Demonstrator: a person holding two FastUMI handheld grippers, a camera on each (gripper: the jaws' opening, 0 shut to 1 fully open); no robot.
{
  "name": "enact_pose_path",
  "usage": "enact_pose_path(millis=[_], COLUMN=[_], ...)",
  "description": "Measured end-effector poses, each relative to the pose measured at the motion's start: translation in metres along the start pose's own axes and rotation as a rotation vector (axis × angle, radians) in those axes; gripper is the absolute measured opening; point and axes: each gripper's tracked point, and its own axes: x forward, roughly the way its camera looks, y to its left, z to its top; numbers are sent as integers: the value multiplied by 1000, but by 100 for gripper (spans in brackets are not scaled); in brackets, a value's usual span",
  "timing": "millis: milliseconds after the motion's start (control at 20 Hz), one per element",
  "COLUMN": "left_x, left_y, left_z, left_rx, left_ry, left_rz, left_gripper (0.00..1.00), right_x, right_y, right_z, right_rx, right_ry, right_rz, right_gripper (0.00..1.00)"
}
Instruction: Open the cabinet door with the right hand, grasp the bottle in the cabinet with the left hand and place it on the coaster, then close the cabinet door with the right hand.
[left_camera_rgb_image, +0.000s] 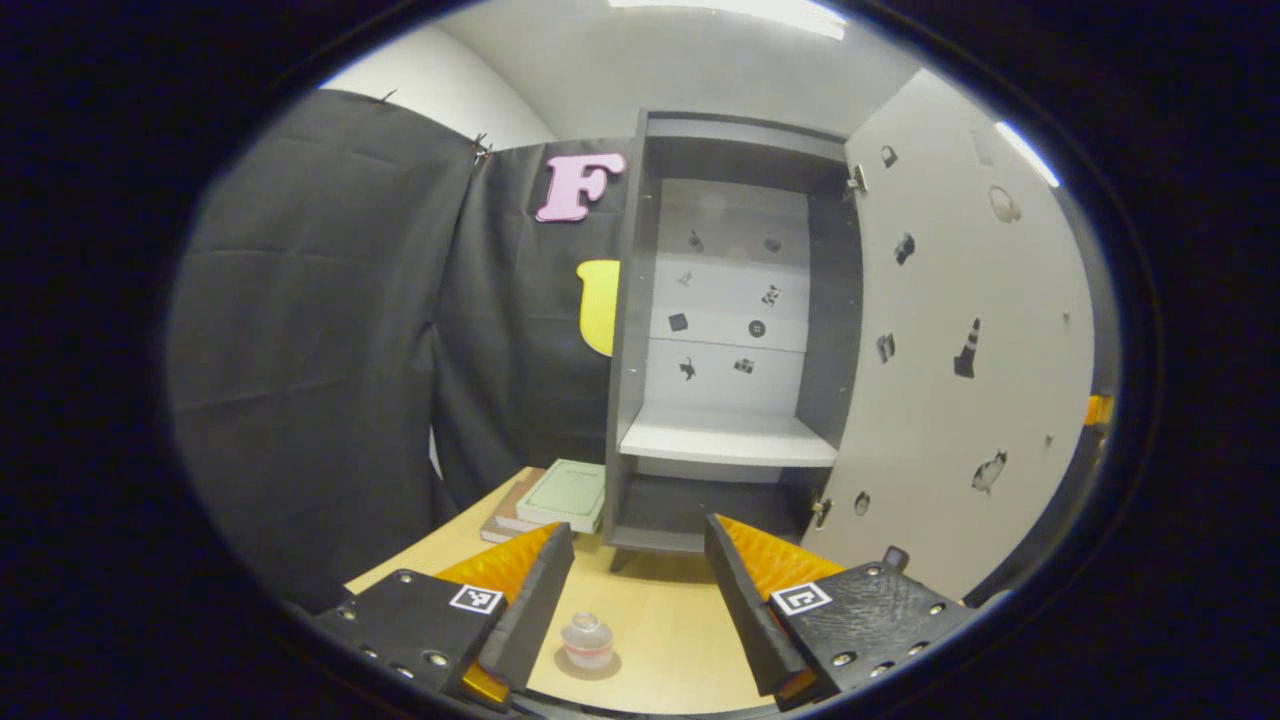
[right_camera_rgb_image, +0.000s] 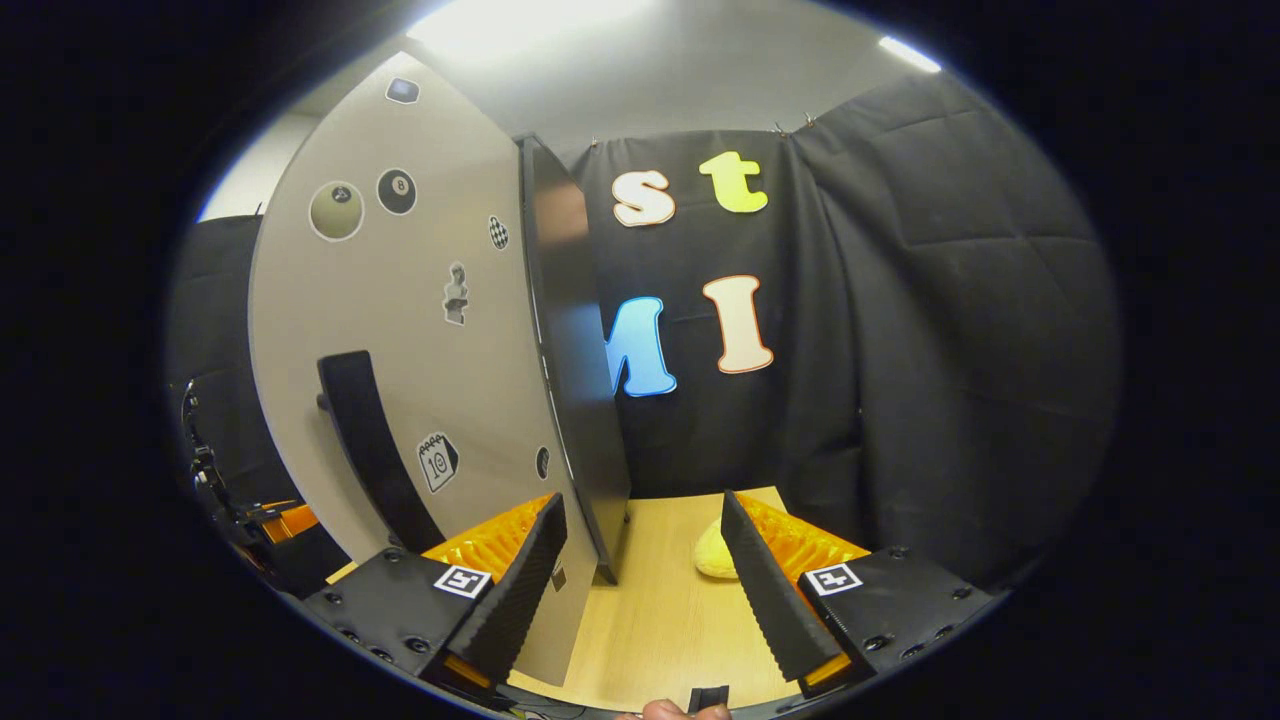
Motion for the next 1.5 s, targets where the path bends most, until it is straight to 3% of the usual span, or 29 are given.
enact_pose_path(millis=[250, 500, 650, 700, 750, 800, 850, 900, 1000, 1250, 1500], left_x=[3, 11, 14, 14, 13, 14, 14, 14, 17, 27, 34], left_y=[22, 38, 51, 54, 59, 65, 71, 77, 86, 109, 133], left_z=[13, 9, -4, -6, -8, -9, -9, -9, -11, -10, -2], left_rx=[41, 67, 33, 18, 10, 8, 10, 11, 8, -14, 62], left_ry=[31, 35, 58, 64, 68, 69, 69, 70, 73, 68, 44], left_rz=[-52, -87, -89, -90, -88, -84, -77, -73, -67, -47, -25], left_gripper=[82, 82, 80, 80, 80, 80, 80, 82, 82, 82, 82], right_x=[2, 2, 5, 7, 5, 5, 5, 5, 4, 9, 12], right_y=[-2, 5, 12, 11, 10, 11, 13, 13, 14, 27, 59], right_z=[9, 15, 15, 16, 15, 14, 15, 15, 15, 13, 7], right_rx=[-8, -10, -7, -13, -14, -17, -22, -33, -59, -49, -37], right_ry=[-35, -60, -65, -66, -62, -58, -63, -62, -63, -53, -25], right_rz=[-74, -87, -75, -78, -85, -90, -90, -97, -97, -64, 14], right_gripper=[98, 98, 98, 92, 97, 92, 98, 92, 96, 96, 96])
